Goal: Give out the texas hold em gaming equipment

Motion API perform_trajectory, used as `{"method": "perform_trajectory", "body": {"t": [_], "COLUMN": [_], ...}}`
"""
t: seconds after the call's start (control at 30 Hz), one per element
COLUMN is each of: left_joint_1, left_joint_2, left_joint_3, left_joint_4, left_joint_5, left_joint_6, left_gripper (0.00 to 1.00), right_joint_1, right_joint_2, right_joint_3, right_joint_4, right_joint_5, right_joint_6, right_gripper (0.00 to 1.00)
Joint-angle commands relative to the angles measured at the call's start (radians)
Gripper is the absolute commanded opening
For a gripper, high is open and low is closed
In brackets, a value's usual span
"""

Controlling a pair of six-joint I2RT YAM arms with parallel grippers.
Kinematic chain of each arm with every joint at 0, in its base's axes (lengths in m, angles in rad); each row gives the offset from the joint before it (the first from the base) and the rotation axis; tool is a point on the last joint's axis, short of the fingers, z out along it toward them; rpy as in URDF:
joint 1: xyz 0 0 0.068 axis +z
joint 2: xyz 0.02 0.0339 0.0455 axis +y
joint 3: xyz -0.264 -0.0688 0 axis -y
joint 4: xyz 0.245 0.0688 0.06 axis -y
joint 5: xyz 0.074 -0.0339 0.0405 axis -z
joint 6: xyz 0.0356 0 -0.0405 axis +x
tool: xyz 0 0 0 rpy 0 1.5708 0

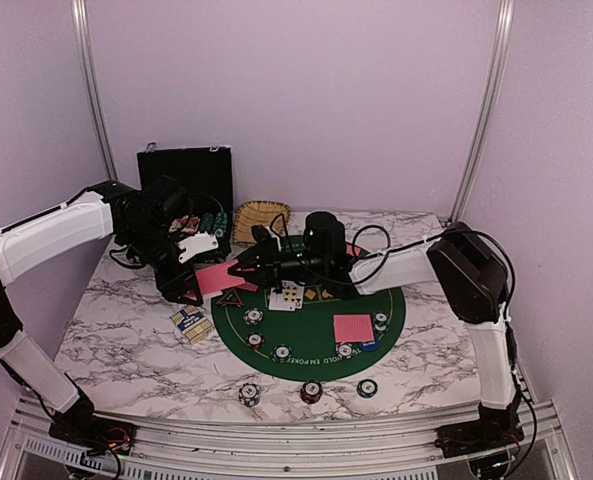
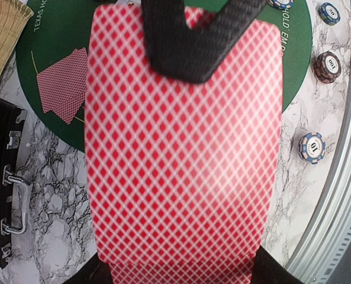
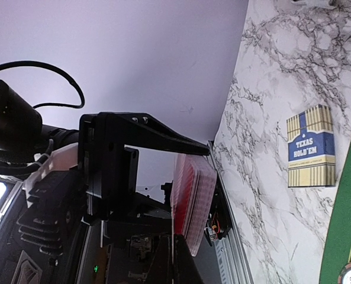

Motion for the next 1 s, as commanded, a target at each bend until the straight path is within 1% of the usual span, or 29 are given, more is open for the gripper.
{"method": "perform_trajectory", "body": {"t": [0.0,0.17,0.27,0.3,0.43,0.5,0.57,0.6,0.67,0.7,0.8,0.97], "left_joint_1": [0.006,0.006,0.006,0.006,0.006,0.006,0.006,0.006,0.006,0.006,0.006,0.006], "left_joint_2": [-0.013,-0.015,-0.013,-0.013,-0.011,-0.010,-0.011,-0.013,-0.018,-0.018,-0.021,-0.019], "left_joint_3": [-0.006,-0.010,-0.009,-0.008,-0.010,-0.012,-0.014,-0.016,-0.020,-0.022,-0.023,-0.020], "left_joint_4": [-0.019,-0.019,-0.018,-0.019,-0.019,-0.020,-0.020,-0.020,-0.019,-0.019,-0.019,-0.020], "left_joint_5": [-0.011,-0.014,-0.021,-0.020,-0.016,-0.017,-0.018,-0.019,-0.020,-0.019,-0.016,-0.012], "left_joint_6": [0.000,-0.001,0.001,0.001,0.001,0.001,0.001,0.001,0.003,0.003,0.003,0.001], "left_gripper": [0.00,0.00,0.00,0.00,0.00,0.00,0.00,0.00,0.00,0.00,0.00,0.00], "right_joint_1": [-0.048,-0.093,-0.131,-0.143,-0.199,-0.216,-0.218,-0.218,-0.210,-0.202,-0.166,-0.067], "right_joint_2": [-0.087,-0.142,-0.188,-0.205,-0.256,-0.265,-0.260,-0.256,-0.255,-0.257,-0.259,-0.229], "right_joint_3": [-0.026,-0.069,-0.090,-0.088,-0.034,0.021,0.107,0.149,0.201,0.221,0.273,0.333], "right_joint_4": [-0.041,-0.132,-0.225,-0.280,-0.598,-0.780,-0.990,-1.076,-1.183,-1.221,-1.321,-1.413], "right_joint_5": [-0.035,-0.046,-0.044,-0.038,0.027,0.091,0.221,0.289,0.435,0.489,0.715,1.158], "right_joint_6": [-0.064,-0.136,-0.214,-0.259,-0.505,-0.644,-0.837,-0.902,-1.006,-1.045,-1.149,-1.300], "right_gripper": [0.00,0.00,0.00,0.00,0.00,0.00,0.00,0.00,0.00,0.00,0.00,0.00]}}
